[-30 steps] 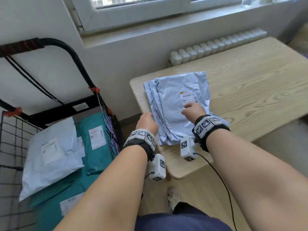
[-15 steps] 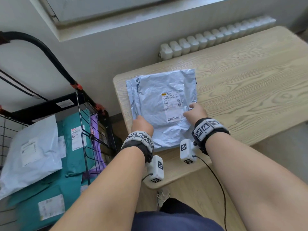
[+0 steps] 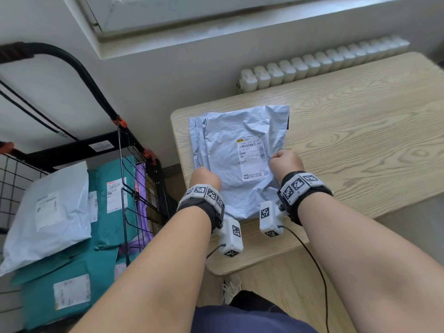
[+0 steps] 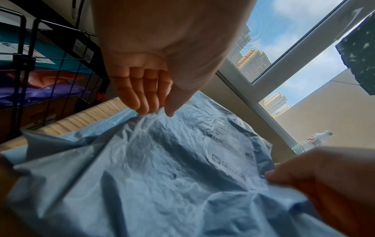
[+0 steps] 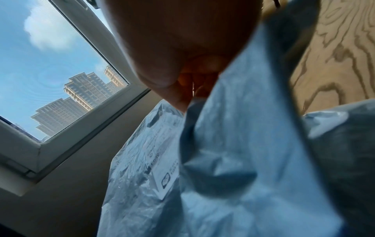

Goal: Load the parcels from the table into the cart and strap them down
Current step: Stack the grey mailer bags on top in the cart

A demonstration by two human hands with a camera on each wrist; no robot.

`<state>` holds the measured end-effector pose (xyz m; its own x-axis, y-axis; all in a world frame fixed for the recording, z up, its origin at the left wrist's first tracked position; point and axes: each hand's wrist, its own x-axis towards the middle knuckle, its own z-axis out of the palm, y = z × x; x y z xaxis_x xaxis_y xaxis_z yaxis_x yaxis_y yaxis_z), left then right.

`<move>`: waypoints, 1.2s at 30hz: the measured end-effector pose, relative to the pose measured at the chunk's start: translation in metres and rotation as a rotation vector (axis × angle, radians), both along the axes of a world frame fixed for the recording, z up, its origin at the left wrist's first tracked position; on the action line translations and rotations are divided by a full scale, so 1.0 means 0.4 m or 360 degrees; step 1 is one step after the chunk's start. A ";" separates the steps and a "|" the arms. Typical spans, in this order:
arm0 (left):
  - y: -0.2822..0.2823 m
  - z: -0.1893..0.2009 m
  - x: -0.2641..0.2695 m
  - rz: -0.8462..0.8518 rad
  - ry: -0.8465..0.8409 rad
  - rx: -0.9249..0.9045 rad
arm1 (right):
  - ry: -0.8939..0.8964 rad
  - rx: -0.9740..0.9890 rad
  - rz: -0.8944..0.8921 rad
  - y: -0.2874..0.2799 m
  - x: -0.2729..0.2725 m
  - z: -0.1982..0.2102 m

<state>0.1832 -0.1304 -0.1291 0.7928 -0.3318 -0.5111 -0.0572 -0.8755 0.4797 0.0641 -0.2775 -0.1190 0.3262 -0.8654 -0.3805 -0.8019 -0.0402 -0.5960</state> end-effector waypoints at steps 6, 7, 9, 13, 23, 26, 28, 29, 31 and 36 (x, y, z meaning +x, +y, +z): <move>0.054 -0.039 -0.014 0.0095 -0.0035 0.0092 | 0.0179 0.0126 0.0065 0.022 -0.015 0.000; 0.062 -0.044 -0.015 0.0096 -0.0056 0.0085 | 0.0205 0.0138 0.0052 0.028 -0.020 -0.003; 0.071 -0.048 -0.017 0.0075 -0.0082 0.0054 | 0.0194 0.0126 0.0016 0.043 -0.024 -0.010; 0.080 -0.038 -0.007 0.0134 -0.0151 -0.0059 | 0.0017 0.0057 -0.0048 0.069 -0.006 -0.013; 0.267 0.034 0.142 0.0441 -0.0406 -0.0273 | -0.0270 0.0040 0.0148 0.209 0.222 0.052; 0.377 0.047 0.221 0.0558 -0.0442 -0.0251 | -0.0307 0.0083 0.0298 0.300 0.338 0.054; 0.459 0.052 0.273 0.0642 -0.0461 -0.0205 | -0.0335 0.0135 0.0378 0.378 0.408 0.067; 0.502 0.053 0.300 0.0689 -0.0462 -0.0183 | -0.0349 0.0181 0.0413 0.419 0.442 0.071; 0.585 0.057 0.350 0.0795 -0.0447 -0.0160 | -0.0361 0.0243 0.0484 0.501 0.507 0.069; 0.779 0.054 0.460 0.1049 -0.0470 -0.0154 | -0.0275 0.0335 0.0601 0.684 0.663 0.024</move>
<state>0.3670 0.1812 -0.1076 0.9439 0.2293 -0.2376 0.3284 -0.7273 0.6027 0.3294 -0.0038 -0.1095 0.6778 -0.5834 -0.4474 -0.6426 -0.1743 -0.7462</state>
